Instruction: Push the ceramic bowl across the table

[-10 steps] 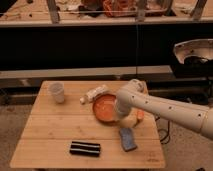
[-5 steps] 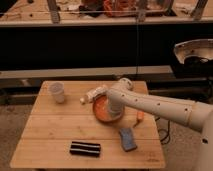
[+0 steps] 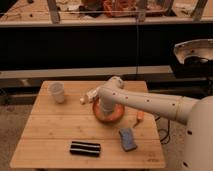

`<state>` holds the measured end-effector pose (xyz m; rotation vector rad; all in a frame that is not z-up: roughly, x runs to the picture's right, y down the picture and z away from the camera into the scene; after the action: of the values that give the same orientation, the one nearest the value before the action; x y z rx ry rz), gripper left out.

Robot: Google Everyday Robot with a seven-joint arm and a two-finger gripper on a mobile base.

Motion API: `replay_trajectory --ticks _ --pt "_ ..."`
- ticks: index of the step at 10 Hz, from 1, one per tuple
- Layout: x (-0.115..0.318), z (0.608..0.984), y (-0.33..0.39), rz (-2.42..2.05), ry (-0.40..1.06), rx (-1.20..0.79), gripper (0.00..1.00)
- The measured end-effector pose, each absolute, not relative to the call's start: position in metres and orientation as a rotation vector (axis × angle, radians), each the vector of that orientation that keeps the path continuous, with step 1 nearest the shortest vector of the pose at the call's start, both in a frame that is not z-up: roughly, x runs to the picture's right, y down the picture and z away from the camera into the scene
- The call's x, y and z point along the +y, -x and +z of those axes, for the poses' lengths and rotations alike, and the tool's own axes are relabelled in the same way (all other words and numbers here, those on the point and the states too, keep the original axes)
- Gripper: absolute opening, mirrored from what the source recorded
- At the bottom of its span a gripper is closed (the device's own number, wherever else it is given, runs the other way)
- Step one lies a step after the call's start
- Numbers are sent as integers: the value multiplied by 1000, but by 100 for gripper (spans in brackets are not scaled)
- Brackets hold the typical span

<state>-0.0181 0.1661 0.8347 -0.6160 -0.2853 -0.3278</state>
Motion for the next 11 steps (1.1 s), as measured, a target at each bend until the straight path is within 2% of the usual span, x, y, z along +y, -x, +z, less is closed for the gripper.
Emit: replay_trajectory --ticks 3,11 --pt "165 842 25 -388 624 -292 4" --pt "162 843 104 -527 624 -330 4"
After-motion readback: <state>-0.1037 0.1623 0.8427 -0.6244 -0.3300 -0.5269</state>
